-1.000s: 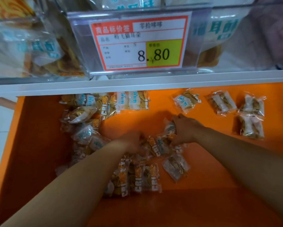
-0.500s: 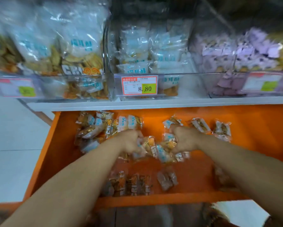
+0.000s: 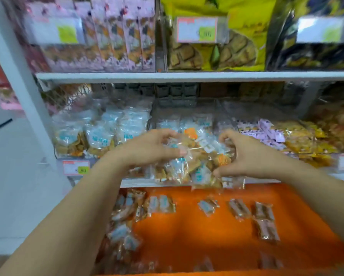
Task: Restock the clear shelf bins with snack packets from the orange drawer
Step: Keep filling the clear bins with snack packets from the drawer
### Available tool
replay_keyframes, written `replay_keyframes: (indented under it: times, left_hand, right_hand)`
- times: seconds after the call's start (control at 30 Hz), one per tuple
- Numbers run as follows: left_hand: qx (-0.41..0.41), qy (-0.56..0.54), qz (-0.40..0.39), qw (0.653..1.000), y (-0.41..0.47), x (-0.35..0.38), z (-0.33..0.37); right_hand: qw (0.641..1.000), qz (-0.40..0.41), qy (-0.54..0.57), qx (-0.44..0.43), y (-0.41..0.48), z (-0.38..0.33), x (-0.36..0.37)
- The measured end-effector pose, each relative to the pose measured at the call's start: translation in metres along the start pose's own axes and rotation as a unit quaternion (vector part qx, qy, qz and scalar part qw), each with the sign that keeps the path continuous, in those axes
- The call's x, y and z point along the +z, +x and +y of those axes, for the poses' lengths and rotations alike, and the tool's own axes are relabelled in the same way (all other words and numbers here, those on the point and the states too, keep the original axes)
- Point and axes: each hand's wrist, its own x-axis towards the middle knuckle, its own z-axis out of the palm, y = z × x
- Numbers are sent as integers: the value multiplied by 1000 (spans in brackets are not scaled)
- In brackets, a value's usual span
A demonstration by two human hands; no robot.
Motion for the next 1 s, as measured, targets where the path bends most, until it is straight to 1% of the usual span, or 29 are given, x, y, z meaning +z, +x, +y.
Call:
replay_keyframes:
  times: [0.07,0.17,0.27,0.33,0.4,0.47,0.5,0.53,0.57,0.6,0.67,0.73,0.8,0.87,0.93,1.0]
  left_hand:
    - [7,-52,101,993,15,-12,1]
    - [-6,-88,231,969,38,-24,0]
    - [-22,-99,317,943,52,-36,-2]
    - [-28,-91,353,931,59,-43,-6]
    - [-32,-94,367,925,64,-46,-12]
    - [-38,-96,367,924,66,-46,-17]
    - [-38,-100,367,924,67,-45,-21]
    - [-34,-103,368,923,67,-44,-24]
    - [-32,-106,366,924,66,-43,-25]
    - [-31,-106,367,924,65,-41,-26]
    - [-33,-106,365,924,64,-41,-27]
    - [-26,-101,363,926,62,-41,-24]
    - [-11,-87,358,930,58,-39,-20]
    - [18,-56,347,936,54,-35,-15]
    - [53,-17,330,942,49,-28,-9]
    - [87,15,306,948,45,-19,0]
  right_hand:
    - [995,69,79,3,20,-4,-2]
    - [972,145,184,21,59,-3,3]
    - [940,183,283,49,95,-2,6]
    - [916,187,349,65,118,0,11]
    - [902,165,389,86,140,3,22]
    - [906,107,400,94,155,1,31]
    - [917,70,383,85,159,-2,34]
    - [936,39,343,73,161,-6,34]
    - [957,18,282,60,162,-9,34]
    - [975,13,217,45,162,-11,34]
    - [990,26,128,45,162,-9,32]
    - [990,58,112,55,157,-7,28]
    - [981,118,155,27,145,-8,22]
    - [964,150,214,-47,130,-12,15]
    - [950,137,256,-117,110,-19,8]
    - [943,127,267,-156,92,-23,5]
